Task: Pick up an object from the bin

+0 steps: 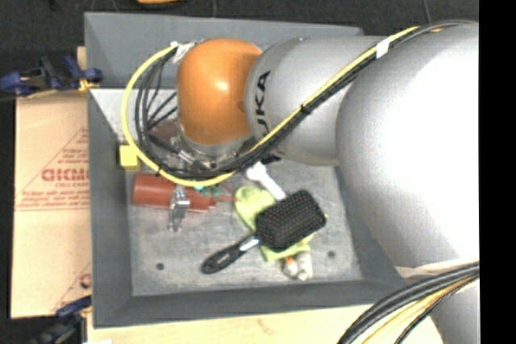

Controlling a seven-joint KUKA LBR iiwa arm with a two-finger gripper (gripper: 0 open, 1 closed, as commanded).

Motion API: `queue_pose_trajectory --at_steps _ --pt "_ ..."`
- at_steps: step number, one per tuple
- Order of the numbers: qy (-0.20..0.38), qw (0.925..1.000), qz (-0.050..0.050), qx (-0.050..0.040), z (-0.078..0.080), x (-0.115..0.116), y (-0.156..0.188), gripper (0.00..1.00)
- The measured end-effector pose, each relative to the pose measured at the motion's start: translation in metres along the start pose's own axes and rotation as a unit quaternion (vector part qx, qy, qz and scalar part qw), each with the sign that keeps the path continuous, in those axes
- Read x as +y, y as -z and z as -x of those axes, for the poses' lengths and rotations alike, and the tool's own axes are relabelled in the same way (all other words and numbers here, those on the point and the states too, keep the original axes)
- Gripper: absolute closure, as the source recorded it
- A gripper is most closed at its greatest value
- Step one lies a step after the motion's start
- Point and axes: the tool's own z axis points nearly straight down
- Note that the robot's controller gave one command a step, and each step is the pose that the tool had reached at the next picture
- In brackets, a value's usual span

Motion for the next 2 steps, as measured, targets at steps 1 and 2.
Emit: queue_pose_trajectory --at_steps 1,2 --pt "-0.002 1.0000 0.001 -0.0039 0.002 -0.001 0.005 0.00" --pt "-0.047 0.9989 0.001 -0.0049 -0.004 -0.024 -0.040 0.00"
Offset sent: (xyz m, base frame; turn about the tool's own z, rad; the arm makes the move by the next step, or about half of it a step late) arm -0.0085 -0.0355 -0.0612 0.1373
